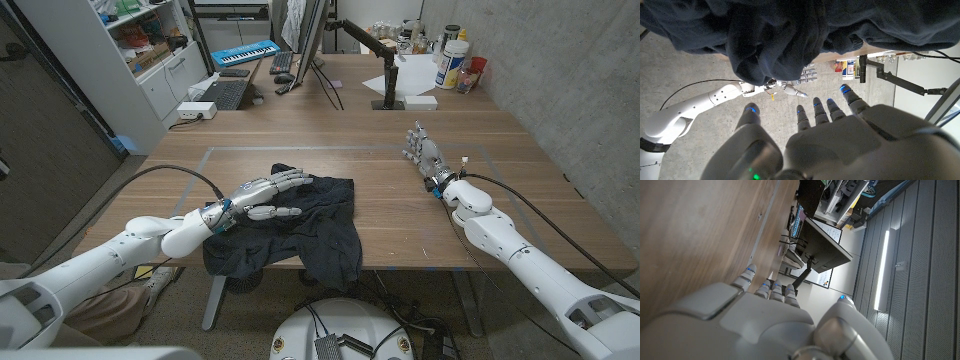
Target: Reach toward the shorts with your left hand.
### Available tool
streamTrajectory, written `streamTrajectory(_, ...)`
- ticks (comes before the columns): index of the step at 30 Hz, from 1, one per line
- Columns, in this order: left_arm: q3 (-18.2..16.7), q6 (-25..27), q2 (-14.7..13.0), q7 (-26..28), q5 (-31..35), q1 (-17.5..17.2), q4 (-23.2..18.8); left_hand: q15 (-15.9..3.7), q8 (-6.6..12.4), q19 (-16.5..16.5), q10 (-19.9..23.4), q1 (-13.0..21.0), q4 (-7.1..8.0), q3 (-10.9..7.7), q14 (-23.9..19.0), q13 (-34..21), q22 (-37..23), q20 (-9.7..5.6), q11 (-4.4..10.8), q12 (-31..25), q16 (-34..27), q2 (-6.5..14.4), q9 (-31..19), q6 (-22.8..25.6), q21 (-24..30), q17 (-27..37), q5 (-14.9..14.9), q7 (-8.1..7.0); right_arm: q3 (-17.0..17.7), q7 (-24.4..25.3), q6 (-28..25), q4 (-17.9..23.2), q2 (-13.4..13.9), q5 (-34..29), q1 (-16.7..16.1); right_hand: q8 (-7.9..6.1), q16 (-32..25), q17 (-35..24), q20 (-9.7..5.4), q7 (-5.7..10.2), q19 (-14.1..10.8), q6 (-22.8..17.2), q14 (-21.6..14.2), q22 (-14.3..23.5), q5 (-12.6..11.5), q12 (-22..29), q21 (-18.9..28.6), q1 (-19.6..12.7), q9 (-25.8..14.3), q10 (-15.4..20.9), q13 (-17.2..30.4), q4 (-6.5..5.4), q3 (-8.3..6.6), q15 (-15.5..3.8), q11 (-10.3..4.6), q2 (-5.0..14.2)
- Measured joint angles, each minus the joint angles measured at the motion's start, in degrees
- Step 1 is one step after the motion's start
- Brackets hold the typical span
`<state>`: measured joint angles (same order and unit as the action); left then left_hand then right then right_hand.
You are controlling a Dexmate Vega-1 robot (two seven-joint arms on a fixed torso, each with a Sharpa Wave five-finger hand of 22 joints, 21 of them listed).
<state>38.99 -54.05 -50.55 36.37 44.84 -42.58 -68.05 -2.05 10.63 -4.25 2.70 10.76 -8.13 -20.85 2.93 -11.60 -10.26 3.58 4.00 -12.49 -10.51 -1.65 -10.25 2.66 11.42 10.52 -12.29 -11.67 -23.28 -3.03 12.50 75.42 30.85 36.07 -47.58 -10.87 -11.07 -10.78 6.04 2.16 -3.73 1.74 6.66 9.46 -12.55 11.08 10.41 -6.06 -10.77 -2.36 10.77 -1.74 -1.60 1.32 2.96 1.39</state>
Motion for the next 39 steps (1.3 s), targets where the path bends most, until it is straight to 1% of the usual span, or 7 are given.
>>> streamTrajectory(13,1.11,-1.39,0.57,0.42,0.88,0.95,1.2,0.0,0.0,-0.01,-0.01,0.0,0.0,0.0,0.0,0.01,0.0,0.0,0.01,0.04,0.0,0.0,0.0,0.0,0.0,0.0,0.0,0.0,-0.04,0.2,-0.2,0.05,0.11,-0.12,-0.07,0.0,0.0,0.0,0.0,0.0,0.0,0.0,0.0,0.0,0.0,0.0,0.0,0.0,0.0,0.0,0.0,0.0,0.0,0.0,0.0,0.0)
streamTrajectory(15,1.27,-1.65,0.64,0.64,1.18,1.08,1.32,0.0,0.0,-0.01,-0.4,0.0,0.0,0.0,0.0,0.01,0.0,0.01,0.4,0.22,0.0,0.0,0.0,0.0,0.0,0.0,0.0,0.0,-0.04,0.2,-0.22,0.05,0.14,-0.12,-0.09,0.0,0.0,0.0,0.0,0.0,0.0,0.0,0.0,0.0,0.0,0.0,0.0,0.0,0.0,0.0,0.0,0.0,0.0,0.0,0.0,0.0)
streamTrajectory(18,1.45,-1.74,0.69,1.05,1.59,1.17,1.42,0.11,0.0,-0.01,-0.4,0.0,0.0,0.0,0.47,0.01,0.0,0.01,0.4,0.22,0.0,0.0,0.0,-0.12,0.0,0.0,0.0,-0.12,-0.04,0.2,-0.23,0.05,0.19,-0.12,-0.13,0.0,0.0,0.0,0.0,0.0,0.0,0.0,0.0,0.0,0.0,0.0,0.0,0.0,0.0,0.0,0.0,0.0,0.0,0.0,0.0,0.0)
streamTrajectory(27,1.87,-1.76,0.62,1.67,2.26,1.24,1.37,0.29,0.0,0.62,-0.4,0.3,0.0,0.0,0.65,0.01,0.0,-0.62,0.4,0.2,0.0,-0.3,0.0,-0.25,-0.23,0.0,-0.22,-0.25,0.04,0.12,-0.36,0.12,0.43,-0.03,-0.29,0.0,0.0,0.0,0.0,0.0,0.0,0.0,0.0,0.0,0.0,0.0,0.0,-0.01,0.0,0.0,0.0,0.0,0.0,0.0,0.0,0.01)
streamTrajectory(28,1.91,-1.76,0.6,1.67,2.26,1.24,1.34,0.27,0.0,0.62,-0.56,0.3,0.0,0.0,0.67,0.01,0.0,-0.62,0.55,0.2,0.0,-0.3,0.0,-0.45,-0.23,0.0,-0.22,-0.42,0.04,0.1,-0.4,0.12,0.43,-0.02,-0.29,0.0,0.0,0.0,0.0,0.0,0.0,0.0,0.0,0.0,0.0,0.0,0.0,-0.19,0.0,0.0,0.0,0.0,0.0,0.0,0.0,0.19)
streamTrajectory(30,2.0,-1.76,0.55,1.67,2.26,1.23,1.33,-0.01,0.0,0.62,-0.72,0.3,0.0,0.0,0.95,0.01,0.0,-0.62,0.71,0.2,0.0,-0.3,0.0,-0.83,-0.23,0.0,-0.22,-0.23,0.04,0.09,-0.46,0.12,0.43,0.01,-0.29,0.0,0.0,0.0,0.0,0.0,0.0,0.0,0.0,0.0,0.0,0.0,0.0,-0.3,0.0,0.0,0.0,0.0,0.0,0.0,0.0,0.3)
streamTrajectory(39,2.61,-2.2,0.4,2.1,2.95,1.24,1.58,-0.01,0.0,0.63,-0.72,0.06,0.0,0.0,0.95,0.01,0.01,-0.63,0.72,0.19,0.0,-0.55,0.0,-0.83,-0.23,0.0,-0.22,-0.22,0.18,0.18,-0.82,0.71,0.91,0.04,-0.65,0.0,0.0,0.0,0.0,0.0,0.0,0.0,0.0,0.0,0.0,0.0,0.0,-0.3,0.0,0.0,0.0,0.0,0.0,0.0,0.0,0.3)
